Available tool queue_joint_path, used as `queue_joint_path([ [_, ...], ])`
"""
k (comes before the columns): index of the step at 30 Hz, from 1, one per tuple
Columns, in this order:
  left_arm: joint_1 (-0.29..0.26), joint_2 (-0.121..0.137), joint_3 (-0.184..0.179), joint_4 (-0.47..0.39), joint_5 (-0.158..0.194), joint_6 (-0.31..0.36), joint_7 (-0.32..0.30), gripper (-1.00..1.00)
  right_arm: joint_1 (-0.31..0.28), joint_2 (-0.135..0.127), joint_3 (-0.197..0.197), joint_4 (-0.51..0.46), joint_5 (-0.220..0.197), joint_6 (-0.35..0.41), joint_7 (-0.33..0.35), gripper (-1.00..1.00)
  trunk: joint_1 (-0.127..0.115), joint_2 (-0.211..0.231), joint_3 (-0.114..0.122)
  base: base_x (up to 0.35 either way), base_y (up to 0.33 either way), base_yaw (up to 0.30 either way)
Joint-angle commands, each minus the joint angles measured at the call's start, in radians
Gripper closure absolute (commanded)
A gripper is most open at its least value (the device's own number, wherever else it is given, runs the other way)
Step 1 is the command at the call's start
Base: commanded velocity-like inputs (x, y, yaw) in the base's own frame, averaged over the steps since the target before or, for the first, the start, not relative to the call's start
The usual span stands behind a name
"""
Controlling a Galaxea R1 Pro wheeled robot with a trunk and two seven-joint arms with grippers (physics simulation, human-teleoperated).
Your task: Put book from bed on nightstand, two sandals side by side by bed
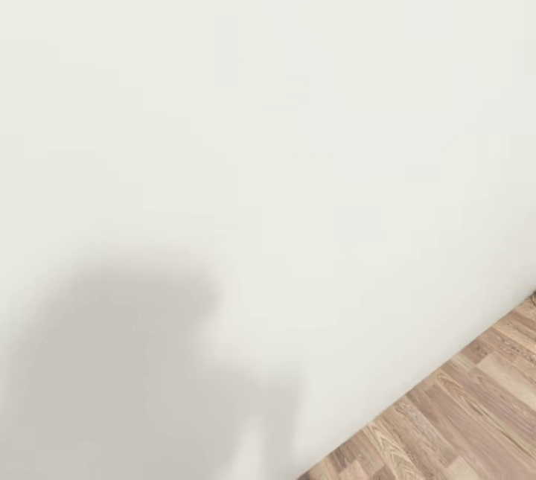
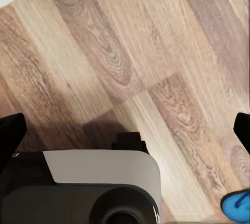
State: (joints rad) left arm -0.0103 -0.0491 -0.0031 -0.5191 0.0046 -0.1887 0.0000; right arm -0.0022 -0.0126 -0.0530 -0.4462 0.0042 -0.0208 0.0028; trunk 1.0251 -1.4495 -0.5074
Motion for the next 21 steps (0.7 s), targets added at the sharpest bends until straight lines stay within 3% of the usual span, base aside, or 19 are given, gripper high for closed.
queue_joint_path([
  [1,0.000,0.000,-0.001,0.000,0.000,-0.003,0.000,-1.00,0.000,0.000,-0.002,0.000,0.000,-0.002,0.000,-1.00,0.000,0.000,-0.001,0.000,0.000,-0.215],
  [21,0.000,0.000,-0.001,0.001,0.000,-0.003,0.000,-1.00,0.000,0.000,-0.002,0.000,0.000,-0.002,0.000,-1.00,0.000,0.000,0.005,0.000,0.000,-0.263],
])
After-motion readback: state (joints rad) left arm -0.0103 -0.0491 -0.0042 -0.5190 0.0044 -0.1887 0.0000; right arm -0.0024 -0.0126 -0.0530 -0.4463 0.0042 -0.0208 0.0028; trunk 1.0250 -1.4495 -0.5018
